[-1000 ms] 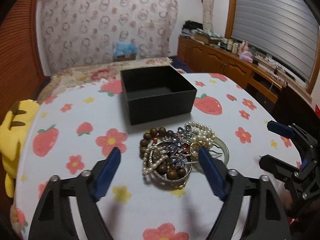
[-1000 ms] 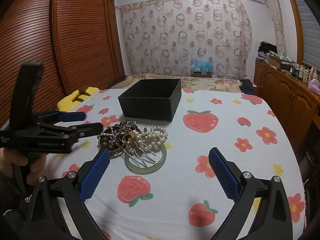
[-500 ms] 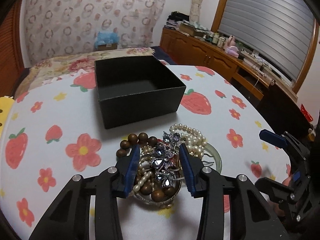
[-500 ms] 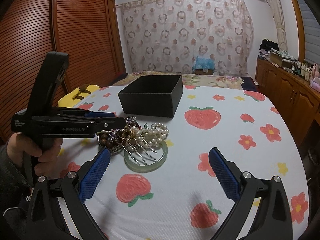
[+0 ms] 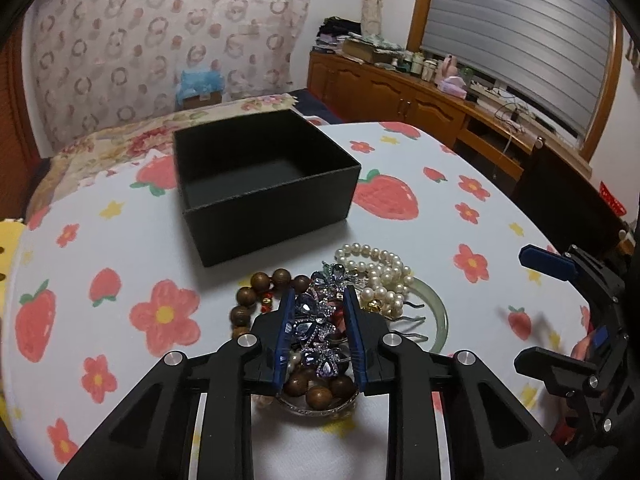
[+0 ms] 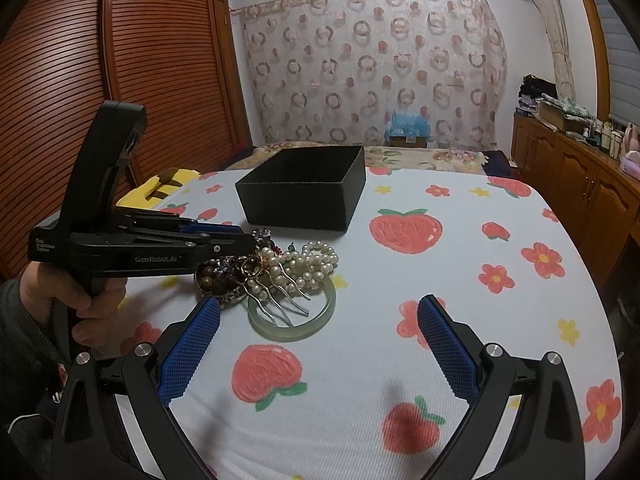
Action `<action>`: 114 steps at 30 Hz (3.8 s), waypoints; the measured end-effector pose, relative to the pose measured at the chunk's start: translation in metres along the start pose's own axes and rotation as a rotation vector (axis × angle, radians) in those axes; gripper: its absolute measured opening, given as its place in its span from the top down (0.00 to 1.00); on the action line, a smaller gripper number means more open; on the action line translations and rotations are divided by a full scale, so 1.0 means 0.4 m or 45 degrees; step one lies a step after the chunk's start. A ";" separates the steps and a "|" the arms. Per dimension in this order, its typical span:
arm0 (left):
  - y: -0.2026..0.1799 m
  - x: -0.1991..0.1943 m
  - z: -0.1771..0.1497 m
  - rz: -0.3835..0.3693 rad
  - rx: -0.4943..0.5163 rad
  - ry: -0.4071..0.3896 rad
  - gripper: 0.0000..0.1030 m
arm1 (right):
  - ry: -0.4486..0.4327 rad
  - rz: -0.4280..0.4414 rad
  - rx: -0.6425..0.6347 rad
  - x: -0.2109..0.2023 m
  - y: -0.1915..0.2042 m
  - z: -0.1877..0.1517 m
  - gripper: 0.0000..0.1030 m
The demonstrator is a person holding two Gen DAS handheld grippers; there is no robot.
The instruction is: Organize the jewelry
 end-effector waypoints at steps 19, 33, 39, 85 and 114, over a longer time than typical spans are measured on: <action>0.049 -0.142 0.069 0.289 0.164 -0.201 0.81 | 0.005 0.003 -0.012 0.004 0.009 -0.003 0.03; 0.107 -0.160 0.056 0.349 0.130 -0.180 1.00 | 0.018 0.008 -0.023 0.013 0.014 0.003 0.03; 0.161 -0.176 0.032 0.332 0.034 -0.179 1.00 | 0.021 0.006 -0.022 0.014 0.013 0.002 0.03; 0.018 -0.222 0.082 0.286 0.177 -0.263 0.77 | 0.038 0.067 -0.106 0.049 0.051 0.036 0.11; 0.014 -0.201 0.030 0.244 0.155 -0.233 0.77 | 0.126 0.408 -0.232 0.124 0.186 0.074 1.00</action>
Point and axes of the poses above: each gripper's, at about its wrist camera, not at the fingertips, and x roughly the way its jaws point, y to its left, z to its top, the point moved 7 cm from there along x, roughly the way its jaws point, and after that the axes turned 12 degrees about -y, right-handed, at the moved point
